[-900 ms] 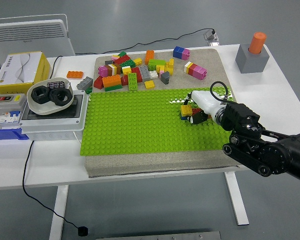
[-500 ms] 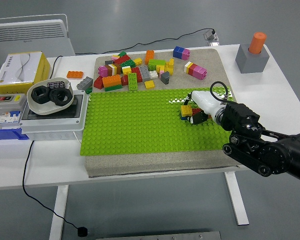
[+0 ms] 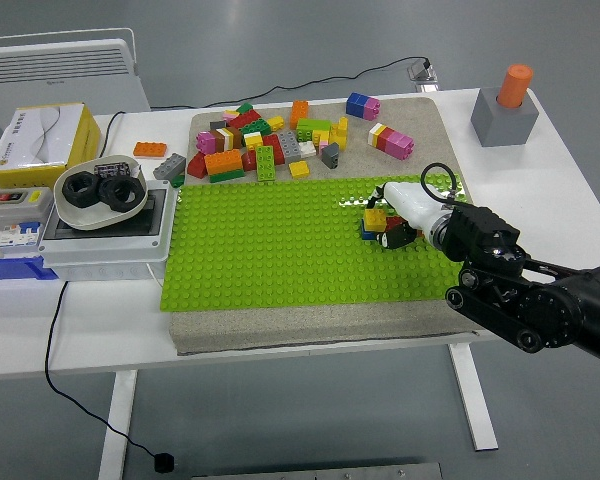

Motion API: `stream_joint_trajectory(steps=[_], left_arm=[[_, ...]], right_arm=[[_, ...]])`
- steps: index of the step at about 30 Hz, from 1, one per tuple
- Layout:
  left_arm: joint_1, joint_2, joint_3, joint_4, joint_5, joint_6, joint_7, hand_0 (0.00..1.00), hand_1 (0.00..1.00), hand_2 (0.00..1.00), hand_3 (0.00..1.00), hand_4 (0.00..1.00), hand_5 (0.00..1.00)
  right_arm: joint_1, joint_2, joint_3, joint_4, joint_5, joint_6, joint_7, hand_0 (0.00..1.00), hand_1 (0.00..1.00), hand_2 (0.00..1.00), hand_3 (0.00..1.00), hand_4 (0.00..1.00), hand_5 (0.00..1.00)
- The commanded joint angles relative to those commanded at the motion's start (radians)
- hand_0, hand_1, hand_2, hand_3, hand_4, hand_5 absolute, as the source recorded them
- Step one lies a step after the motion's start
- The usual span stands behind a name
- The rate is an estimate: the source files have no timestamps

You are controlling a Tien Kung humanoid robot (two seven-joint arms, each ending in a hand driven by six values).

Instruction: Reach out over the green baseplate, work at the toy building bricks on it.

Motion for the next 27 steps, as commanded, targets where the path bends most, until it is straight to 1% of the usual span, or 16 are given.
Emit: stream_joint_trajectory(steps=[7,8,9,13,14,18,19,24,25,27], left_arm=[[0.000,0.000,0.000,0.000,0.000,0.000,0.000,0.766,0.725,0.712,0.798,0.998,0.998],[0.000,0.000,0.000,0.000,0.000,0.000,0.000,0.766,0.724,0.711,0.798,0.998,0.998],[0.000,0.000,0.000,0.000,0.000,0.000,0.000,0.766,0.724,0.711,0.798,0.998,0.998],[0.001,0.001,-0.002,0.000,0.002,-0.001,0.000,0.766,0.724,0.711,0.798,0.998,0.998],[0.001,0.001,-0.004,0.000,0.004,-0.001,-0.001,0.766,0.723,0.712,0.798,0.998,0.998],[0.002,0.000,-0.007,0.000,0.007,-0.002,-0.001,0.766,0.723,0.712,0.798,0.998,0.998],[0.002,0.000,-0.008,0.000,0.008,-0.002,-0.001,0.766,0.724,0.713,0.798,0.998,0.998],[0.008,-0.004,-0.011,0.000,0.005,-0.002,-0.002,0.766,0.724,0.713,0.798,0.998,0.998],[0.010,-0.004,-0.011,0.000,0.002,-0.001,-0.003,0.766,0.724,0.713,0.798,0.998,0.998],[0.013,-0.006,-0.012,0.000,-0.001,-0.001,-0.004,0.766,0.724,0.713,0.798,0.998,0.998]], right_arm=[[-0.001,0.000,-0.001,0.001,0.001,0.002,-0.001,0.856,0.824,0.841,0.668,0.756,0.156],[-0.001,-0.001,0.000,0.002,0.002,0.003,-0.001,0.856,0.828,0.843,0.673,0.783,0.169],[-0.001,-0.001,0.001,0.004,0.004,0.004,0.000,0.856,0.828,0.843,0.673,0.783,0.169],[-0.004,-0.006,0.012,0.020,0.014,0.018,0.002,0.856,0.828,0.843,0.673,0.783,0.169],[-0.005,-0.008,0.016,0.026,0.016,0.022,0.002,0.879,0.844,0.864,0.747,0.998,0.426],[-0.016,-0.024,0.052,0.072,0.013,0.030,0.004,0.879,0.844,0.864,0.747,0.998,0.426],[-0.020,-0.028,0.060,0.084,0.009,0.029,0.004,0.892,0.844,0.869,0.755,0.998,0.530],[-0.095,-0.083,0.154,0.193,-0.064,-0.004,0.012,0.892,0.844,0.869,0.755,0.998,0.530],[-0.116,-0.094,0.174,0.218,-0.085,-0.015,0.015,0.881,0.844,0.877,0.669,0.998,0.605],[-0.155,-0.111,0.198,0.263,-0.127,-0.033,0.020,0.881,0.844,0.877,0.669,0.998,0.605]])
